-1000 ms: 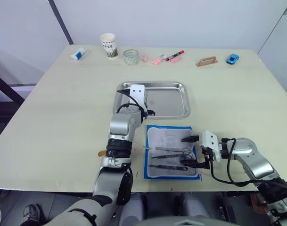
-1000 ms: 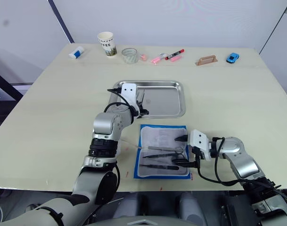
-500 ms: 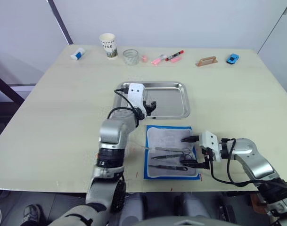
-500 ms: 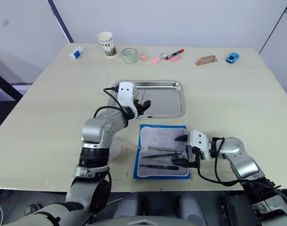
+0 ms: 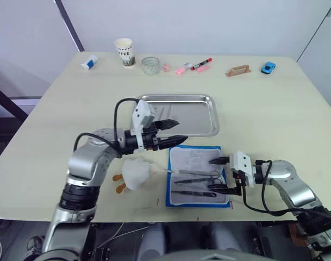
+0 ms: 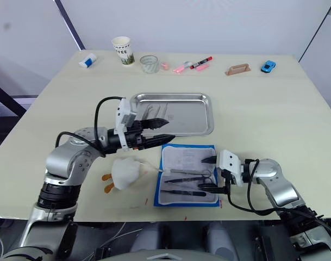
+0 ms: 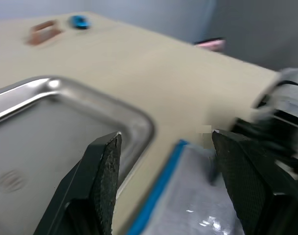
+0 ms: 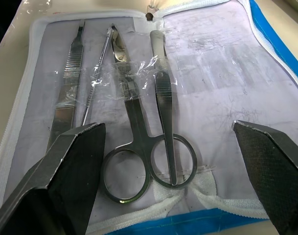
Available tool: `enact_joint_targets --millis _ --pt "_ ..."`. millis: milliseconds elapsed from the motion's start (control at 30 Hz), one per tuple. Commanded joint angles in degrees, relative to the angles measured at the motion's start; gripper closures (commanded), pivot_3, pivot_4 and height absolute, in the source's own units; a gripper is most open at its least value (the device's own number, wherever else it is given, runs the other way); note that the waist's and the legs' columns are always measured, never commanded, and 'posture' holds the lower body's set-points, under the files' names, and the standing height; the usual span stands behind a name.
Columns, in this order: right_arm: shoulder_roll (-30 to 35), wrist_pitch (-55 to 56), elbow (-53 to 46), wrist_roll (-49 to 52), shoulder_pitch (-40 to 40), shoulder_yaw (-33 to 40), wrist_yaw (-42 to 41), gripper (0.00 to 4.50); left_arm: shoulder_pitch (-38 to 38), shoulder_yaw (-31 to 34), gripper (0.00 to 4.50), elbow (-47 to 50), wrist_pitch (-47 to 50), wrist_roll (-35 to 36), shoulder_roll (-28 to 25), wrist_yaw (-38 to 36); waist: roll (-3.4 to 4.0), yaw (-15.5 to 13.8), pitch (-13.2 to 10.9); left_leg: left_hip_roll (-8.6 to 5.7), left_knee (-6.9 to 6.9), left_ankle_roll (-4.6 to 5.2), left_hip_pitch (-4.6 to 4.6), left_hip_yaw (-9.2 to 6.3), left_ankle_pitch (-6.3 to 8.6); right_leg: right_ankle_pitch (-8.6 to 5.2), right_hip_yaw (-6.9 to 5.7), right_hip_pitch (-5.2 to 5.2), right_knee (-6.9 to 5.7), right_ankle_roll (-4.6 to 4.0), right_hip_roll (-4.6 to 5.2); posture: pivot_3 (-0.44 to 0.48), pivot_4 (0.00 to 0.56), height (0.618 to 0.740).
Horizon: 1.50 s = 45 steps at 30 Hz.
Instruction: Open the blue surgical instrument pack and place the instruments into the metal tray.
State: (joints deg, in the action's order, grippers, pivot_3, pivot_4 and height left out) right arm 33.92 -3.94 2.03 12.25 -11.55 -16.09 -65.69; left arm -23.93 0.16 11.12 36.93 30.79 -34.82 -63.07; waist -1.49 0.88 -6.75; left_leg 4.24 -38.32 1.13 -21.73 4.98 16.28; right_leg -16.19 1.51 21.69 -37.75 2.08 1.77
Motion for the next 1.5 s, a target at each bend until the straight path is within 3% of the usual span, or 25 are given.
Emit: enact_joint_targets --millis 33,300,533,967,1133,1500 --pt "0.8 -2.5 2.6 -2.7 2.3 -1.0 1.3 0.0 4.0 4.0 0.06 -0.6 -3.9 2.2 -7.8 -10.3 0.02 -0.1 -0.1 0.0 0.0 0.0 -0.01 -0.01 0.0 0.0 -0.03 0.01 0.0 0.01 0.01 0.0 0.15 0.74" --pt "1.2 -2.6 2.4 -2.6 2.6 -0.5 0.5 0.0 8.0 5.4 0.06 -6.6 -10.8 1.5 -15.2 -20.7 0.0 -0.3 -0.2 0.0 0.0 0.01 -0.02 -0.01 0.01 -0.06 -0.12 0.01 0.01 -0.07 0.11 0.0 0.15 0.74" --pt "1.6 -2.5 2.7 -2.6 2.2 -0.4 0.0 0.0 7.2 3.6 0.06 -9.8 -16.1 -0.8 -17.4 -25.1 0.03 -0.4 -0.3 0.0 0.0 0.02 -0.03 0.0 0.01 -0.06 -0.13 0.02 0.01 -0.07 0.11 0.0 0.15 0.74" --pt "1.0 -2.7 2.1 -2.6 2.5 -0.5 0.9 0.0 0.8 -12.1 0.06 -2.9 -15.4 -12.4 -5.3 -10.4 0.01 -0.4 -0.3 -0.02 -0.01 0.03 -0.03 0.01 0.01 0.01 -0.03 0.01 0.0 0.06 -0.01 0.0 0.15 0.74" --pt "1.0 -2.8 1.9 -2.6 2.8 -0.4 1.3 0.0 -0.7 -15.9 2.22 -4.3 -15.6 -14.6 -3.3 -10.1 0.0 -0.4 -0.3 -0.01 -0.01 0.03 -0.04 0.0 0.01 0.05 -0.02 0.02 0.01 0.12 -0.04 0.0 0.15 0.74" --pt "0.9 -2.8 2.0 -2.7 2.7 -0.4 1.6 0.0 -2.0 -20.8 2.22 -10.6 -20.8 -20.6 -0.6 -9.3 0.0 -0.5 -0.3 -0.01 -0.02 0.04 -0.04 -0.01 0.01 0.01 -0.02 0.01 0.0 0.07 -0.05 0.0 0.15 0.74"
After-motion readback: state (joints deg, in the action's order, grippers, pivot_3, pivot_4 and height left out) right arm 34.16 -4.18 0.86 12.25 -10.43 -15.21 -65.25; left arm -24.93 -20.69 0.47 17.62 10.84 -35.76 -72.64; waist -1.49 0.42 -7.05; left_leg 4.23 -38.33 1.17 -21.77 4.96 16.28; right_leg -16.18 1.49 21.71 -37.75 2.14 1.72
